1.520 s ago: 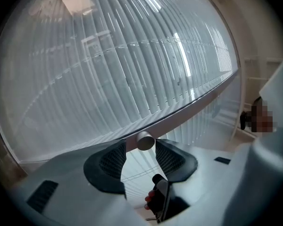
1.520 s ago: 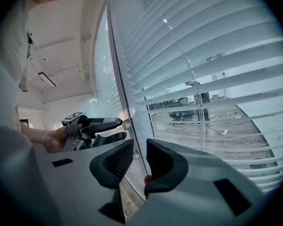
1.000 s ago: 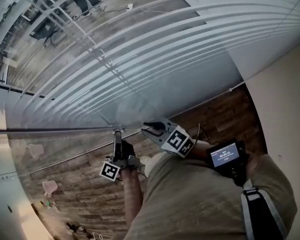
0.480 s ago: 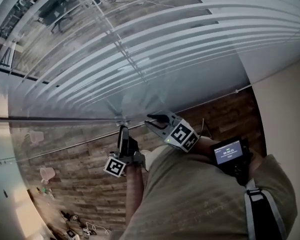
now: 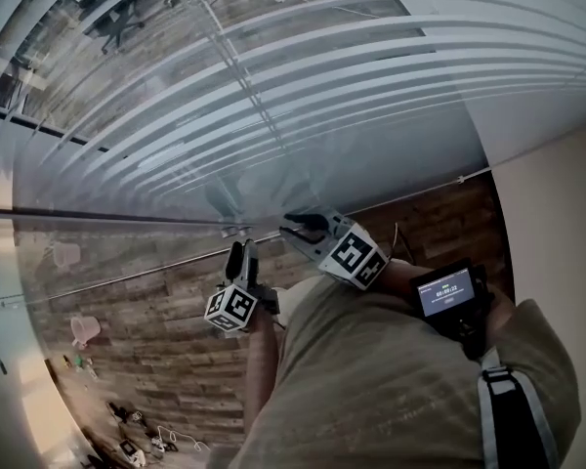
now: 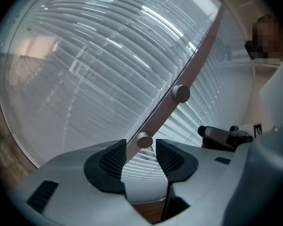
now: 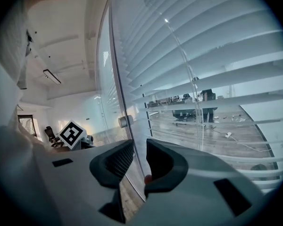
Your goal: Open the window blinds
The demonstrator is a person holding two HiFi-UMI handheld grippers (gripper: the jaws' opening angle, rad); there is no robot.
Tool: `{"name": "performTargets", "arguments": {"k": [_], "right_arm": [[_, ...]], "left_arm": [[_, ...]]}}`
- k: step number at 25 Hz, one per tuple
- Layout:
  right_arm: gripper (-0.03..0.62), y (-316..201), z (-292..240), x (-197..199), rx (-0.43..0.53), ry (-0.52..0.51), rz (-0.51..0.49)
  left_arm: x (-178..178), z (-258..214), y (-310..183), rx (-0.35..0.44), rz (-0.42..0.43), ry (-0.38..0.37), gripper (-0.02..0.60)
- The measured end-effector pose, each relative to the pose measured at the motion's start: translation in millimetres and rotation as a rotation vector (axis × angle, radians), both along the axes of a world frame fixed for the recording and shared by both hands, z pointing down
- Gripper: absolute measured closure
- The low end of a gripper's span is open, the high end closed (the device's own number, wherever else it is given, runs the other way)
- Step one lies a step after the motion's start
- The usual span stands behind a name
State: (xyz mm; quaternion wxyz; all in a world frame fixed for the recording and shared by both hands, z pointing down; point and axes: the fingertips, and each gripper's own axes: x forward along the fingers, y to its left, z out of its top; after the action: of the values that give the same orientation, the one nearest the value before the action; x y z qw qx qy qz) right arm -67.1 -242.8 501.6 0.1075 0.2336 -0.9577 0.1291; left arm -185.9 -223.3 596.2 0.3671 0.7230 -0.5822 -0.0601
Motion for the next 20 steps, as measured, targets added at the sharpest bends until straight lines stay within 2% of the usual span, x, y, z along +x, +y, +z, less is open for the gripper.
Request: {"name": "performTargets", "arguments": {"k": [3, 7, 8, 11, 13, 14, 18, 20], "right_arm": [[0.500, 2, 2, 1, 0.001, -0.001, -0.006], [0.500, 1, 0, 0, 0.008, -0.007, -0.003], [0.500, 0, -1, 0, 0.008, -0.008, -0.002], [0.500, -2, -3, -1, 0.003, -0.009, 0.001], [0.500, -2, -3, 0, 0.003, -0.009, 0.004], [0.500, -2, -2, 0, 0.003, -0.009, 0.006], [0.502, -3, 1, 2, 0.004, -0.008, 0.013], [0.502, -4, 1, 3, 0.007, -0.008, 0.018]], "left_arm": [[4, 4, -7, 0.006, 0.019, -0.012, 0.390], [7, 8, -19, -0.014, 0.049, -0.162, 0.391], [8, 9, -22, -0.020, 0.048, -0.178, 0.396], [9, 7, -30, -0.027, 0.035, -0.158, 0.442], [9, 8, -31, -0.029, 0.021, -0.098, 0.443], [8, 9, -32, -0.029, 0.014, -0.041, 0.445], [8, 10, -34, -0.022, -0.008, 0.276, 0.446], [8, 10, -36, -0.020, -0.021, 0.388, 0.446]]}}
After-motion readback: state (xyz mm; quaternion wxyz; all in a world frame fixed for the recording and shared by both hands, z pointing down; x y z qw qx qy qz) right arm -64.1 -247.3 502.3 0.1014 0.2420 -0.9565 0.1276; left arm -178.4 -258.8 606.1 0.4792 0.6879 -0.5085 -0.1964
